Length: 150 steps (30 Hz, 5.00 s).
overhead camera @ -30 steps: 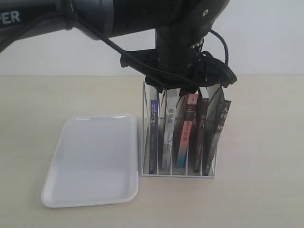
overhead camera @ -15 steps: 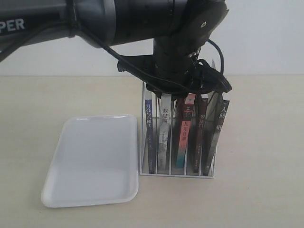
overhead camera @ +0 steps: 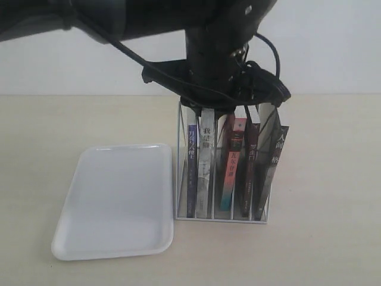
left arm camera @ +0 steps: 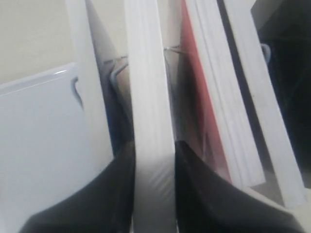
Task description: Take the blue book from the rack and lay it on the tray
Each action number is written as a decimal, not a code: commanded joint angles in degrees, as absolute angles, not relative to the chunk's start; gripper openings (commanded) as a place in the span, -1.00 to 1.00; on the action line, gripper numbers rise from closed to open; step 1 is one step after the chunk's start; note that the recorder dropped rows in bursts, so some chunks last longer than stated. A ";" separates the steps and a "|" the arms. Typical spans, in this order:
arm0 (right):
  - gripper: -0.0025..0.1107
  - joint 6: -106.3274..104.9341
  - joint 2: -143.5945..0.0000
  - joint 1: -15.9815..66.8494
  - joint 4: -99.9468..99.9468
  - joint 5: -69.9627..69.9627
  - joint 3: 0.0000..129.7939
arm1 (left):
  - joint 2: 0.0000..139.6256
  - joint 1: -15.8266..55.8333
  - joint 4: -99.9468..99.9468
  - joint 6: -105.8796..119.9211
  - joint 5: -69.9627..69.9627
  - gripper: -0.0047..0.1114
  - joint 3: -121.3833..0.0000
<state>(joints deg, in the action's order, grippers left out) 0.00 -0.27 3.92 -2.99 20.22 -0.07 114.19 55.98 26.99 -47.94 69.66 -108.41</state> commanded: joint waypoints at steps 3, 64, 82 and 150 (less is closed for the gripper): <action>-0.96 0.00 0.00 3.54 -2.94 19.95 0.00 | 108.43 55.85 27.89 -47.96 69.39 -0.69 -108.69; -0.96 0.00 0.00 3.54 -2.43 19.50 0.00 | 114.50 56.61 33.69 -49.01 60.00 -0.70 -108.77; -0.96 0.00 0.00 3.54 -2.84 19.90 0.00 | 114.50 56.61 37.75 -55.89 54.29 -0.70 -101.47; -0.96 0.00 0.00 3.54 -2.50 19.55 0.00 | 107.76 56.61 24.37 -42.78 58.78 -0.69 -95.63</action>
